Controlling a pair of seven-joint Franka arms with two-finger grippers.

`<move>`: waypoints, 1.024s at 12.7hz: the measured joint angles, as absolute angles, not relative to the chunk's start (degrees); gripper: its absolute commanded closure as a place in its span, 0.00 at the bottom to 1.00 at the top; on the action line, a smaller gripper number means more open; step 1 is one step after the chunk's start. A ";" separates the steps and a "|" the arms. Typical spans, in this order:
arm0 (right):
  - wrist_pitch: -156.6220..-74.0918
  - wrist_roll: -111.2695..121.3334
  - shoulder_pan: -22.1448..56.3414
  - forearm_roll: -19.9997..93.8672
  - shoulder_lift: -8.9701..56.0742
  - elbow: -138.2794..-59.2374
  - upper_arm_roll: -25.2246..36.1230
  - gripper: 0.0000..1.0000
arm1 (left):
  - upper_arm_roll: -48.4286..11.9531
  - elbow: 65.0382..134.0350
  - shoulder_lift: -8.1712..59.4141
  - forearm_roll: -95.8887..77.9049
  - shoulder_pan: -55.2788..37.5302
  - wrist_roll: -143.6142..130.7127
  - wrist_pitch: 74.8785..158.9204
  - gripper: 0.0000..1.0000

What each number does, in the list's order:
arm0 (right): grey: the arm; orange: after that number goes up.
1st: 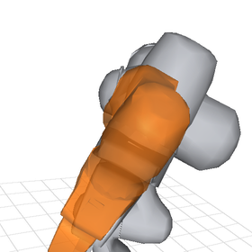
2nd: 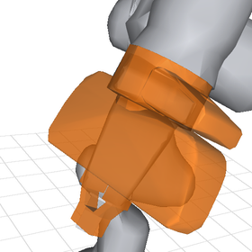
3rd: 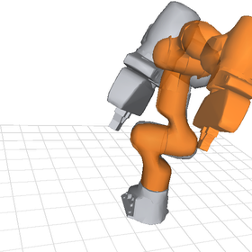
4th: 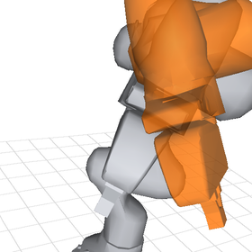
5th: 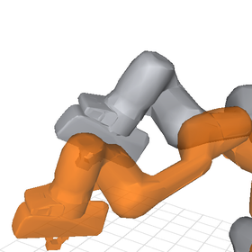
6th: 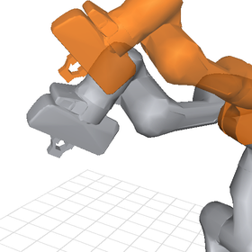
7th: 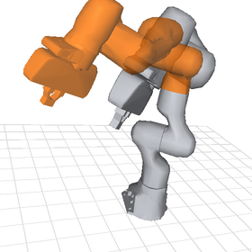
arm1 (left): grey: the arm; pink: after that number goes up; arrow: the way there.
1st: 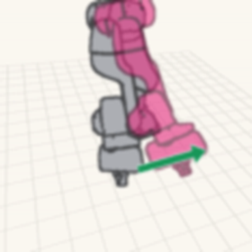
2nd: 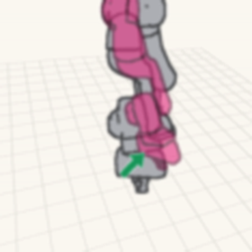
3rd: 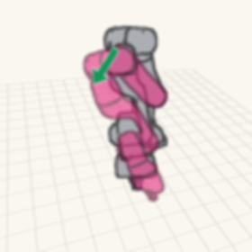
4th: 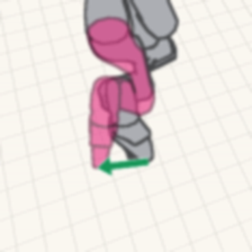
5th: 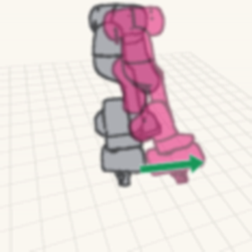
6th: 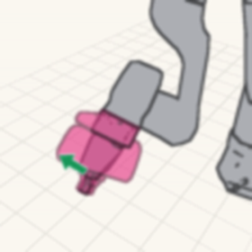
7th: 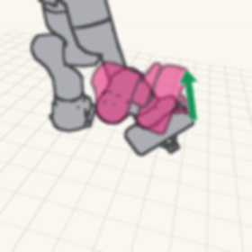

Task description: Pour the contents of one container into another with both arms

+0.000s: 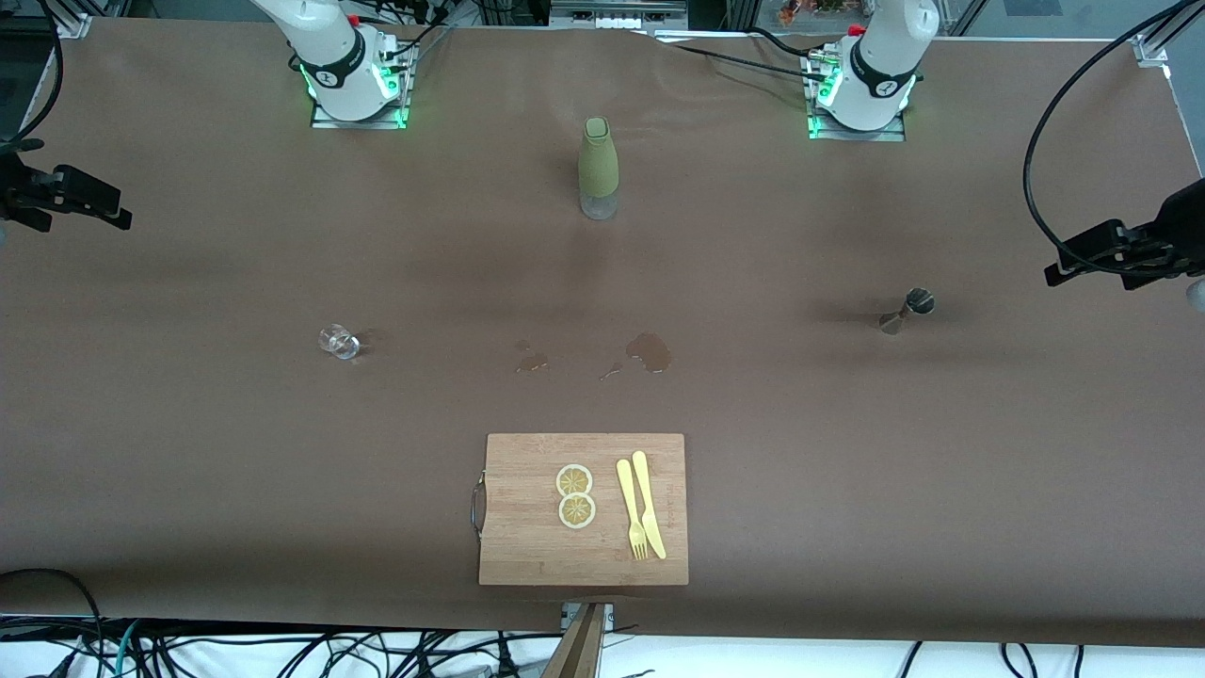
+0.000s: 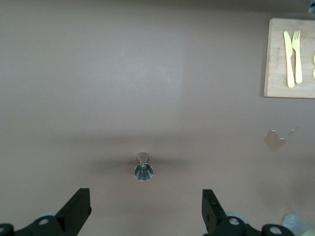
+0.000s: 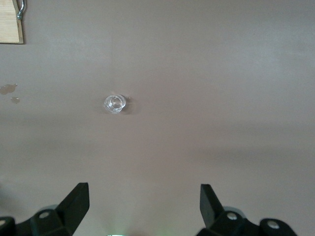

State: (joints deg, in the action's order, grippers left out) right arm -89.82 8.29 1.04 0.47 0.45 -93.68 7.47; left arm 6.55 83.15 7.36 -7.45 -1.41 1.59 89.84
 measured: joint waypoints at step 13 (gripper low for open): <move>-89.87 6.99 1.03 0.47 1.04 -93.68 7.47 0.00 | 3.98 87.32 7.04 -7.42 -1.32 -0.98 91.89 0.00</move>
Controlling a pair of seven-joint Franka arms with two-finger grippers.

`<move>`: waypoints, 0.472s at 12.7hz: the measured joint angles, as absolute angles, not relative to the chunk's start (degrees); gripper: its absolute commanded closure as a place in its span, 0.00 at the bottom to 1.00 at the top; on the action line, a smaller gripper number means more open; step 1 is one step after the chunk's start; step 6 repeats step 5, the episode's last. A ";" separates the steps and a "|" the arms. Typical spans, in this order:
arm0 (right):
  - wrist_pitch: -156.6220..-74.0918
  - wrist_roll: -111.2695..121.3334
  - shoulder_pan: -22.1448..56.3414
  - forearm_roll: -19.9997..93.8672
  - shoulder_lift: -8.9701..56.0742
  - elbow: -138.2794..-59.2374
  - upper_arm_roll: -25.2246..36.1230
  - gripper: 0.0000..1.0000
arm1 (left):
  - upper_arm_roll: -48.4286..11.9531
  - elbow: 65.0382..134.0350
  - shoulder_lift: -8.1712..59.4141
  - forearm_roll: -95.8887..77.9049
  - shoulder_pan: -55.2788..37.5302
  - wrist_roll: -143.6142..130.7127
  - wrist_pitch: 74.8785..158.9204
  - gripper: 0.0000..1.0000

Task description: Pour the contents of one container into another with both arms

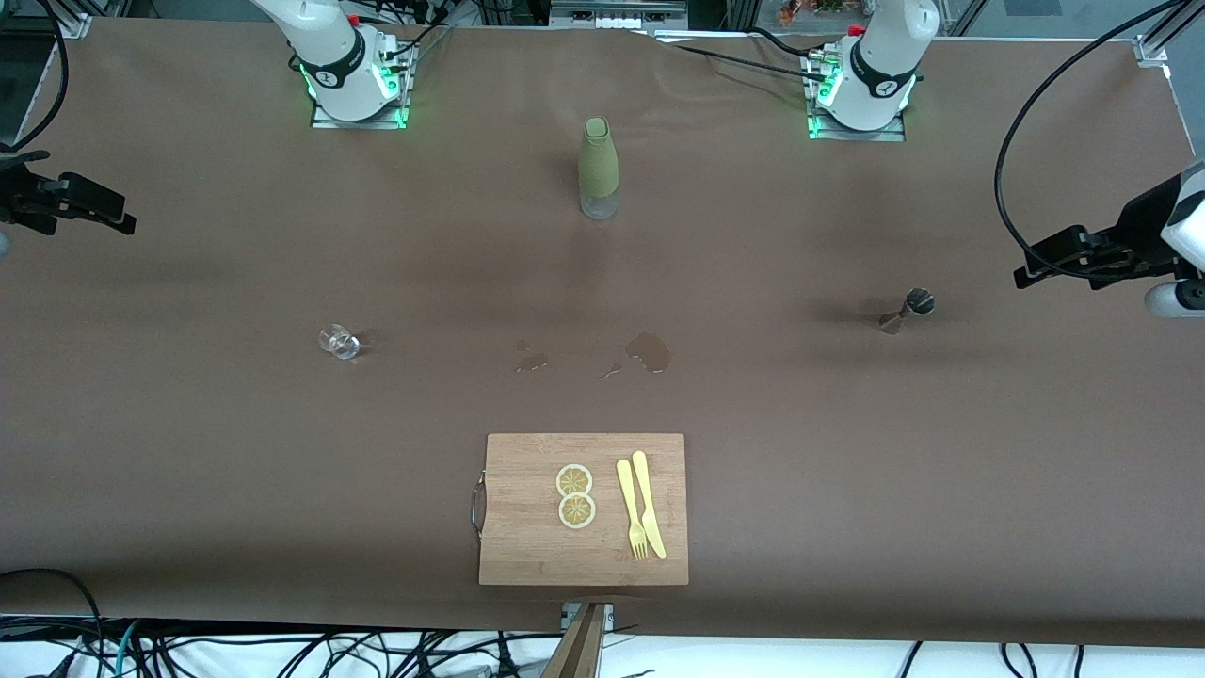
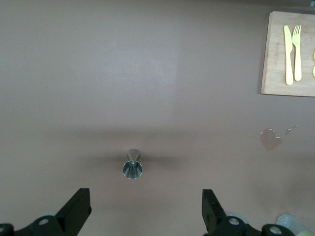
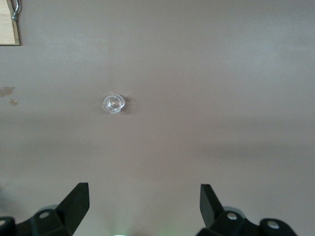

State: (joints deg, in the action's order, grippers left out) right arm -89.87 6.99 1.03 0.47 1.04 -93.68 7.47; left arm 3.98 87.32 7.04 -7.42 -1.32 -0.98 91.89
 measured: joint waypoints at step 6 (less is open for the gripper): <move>-89.89 6.93 1.03 0.47 1.04 -93.68 7.46 0.00 | 3.32 88.83 7.05 -7.42 -1.32 -0.98 91.96 0.00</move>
